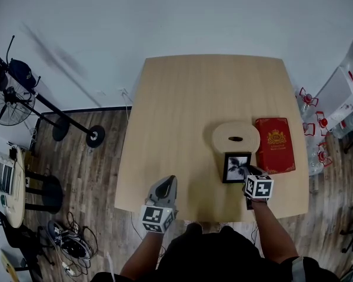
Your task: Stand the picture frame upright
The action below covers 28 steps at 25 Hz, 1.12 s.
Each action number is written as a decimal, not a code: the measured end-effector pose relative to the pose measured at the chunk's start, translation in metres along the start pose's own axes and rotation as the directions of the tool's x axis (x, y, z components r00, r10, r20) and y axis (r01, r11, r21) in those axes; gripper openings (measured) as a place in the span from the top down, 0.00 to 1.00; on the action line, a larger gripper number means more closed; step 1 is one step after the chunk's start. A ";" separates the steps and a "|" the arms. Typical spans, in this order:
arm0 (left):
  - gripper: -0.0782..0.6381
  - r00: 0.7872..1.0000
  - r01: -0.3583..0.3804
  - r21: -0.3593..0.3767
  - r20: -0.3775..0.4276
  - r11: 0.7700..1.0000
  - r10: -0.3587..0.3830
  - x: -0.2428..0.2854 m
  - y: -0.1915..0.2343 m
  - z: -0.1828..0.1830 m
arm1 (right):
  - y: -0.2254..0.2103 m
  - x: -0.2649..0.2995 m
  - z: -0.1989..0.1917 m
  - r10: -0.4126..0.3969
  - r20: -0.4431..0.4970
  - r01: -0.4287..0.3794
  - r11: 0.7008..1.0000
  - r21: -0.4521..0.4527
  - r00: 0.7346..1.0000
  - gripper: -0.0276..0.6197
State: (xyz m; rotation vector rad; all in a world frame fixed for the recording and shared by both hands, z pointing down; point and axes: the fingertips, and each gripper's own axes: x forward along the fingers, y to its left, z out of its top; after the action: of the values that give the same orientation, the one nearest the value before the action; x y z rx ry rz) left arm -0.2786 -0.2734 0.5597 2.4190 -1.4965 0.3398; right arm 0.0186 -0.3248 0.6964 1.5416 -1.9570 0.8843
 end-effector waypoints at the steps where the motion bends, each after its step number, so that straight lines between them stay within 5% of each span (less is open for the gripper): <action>1: 0.89 1.000 0.002 0.001 0.001 1.000 -0.002 0.001 -0.001 0.001 | 0.000 0.000 0.000 -0.006 0.000 0.006 1.000 -0.004 1.000 0.85; 15: 0.89 1.000 0.018 0.010 0.015 1.000 -0.018 0.004 -0.006 0.000 | 0.017 -0.049 0.051 0.034 0.160 -0.018 0.995 -0.101 0.987 0.78; 28: 0.89 0.994 0.079 0.060 0.077 0.995 -0.083 0.014 -0.033 0.034 | 0.060 -0.126 0.124 0.109 0.397 -0.010 0.970 -0.242 0.911 0.89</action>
State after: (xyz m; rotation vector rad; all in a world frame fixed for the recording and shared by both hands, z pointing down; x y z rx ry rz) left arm -0.2412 -0.2834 0.5290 2.5571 -1.4338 0.2752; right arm -0.0082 -0.3258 0.5119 1.6260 -2.3123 0.3446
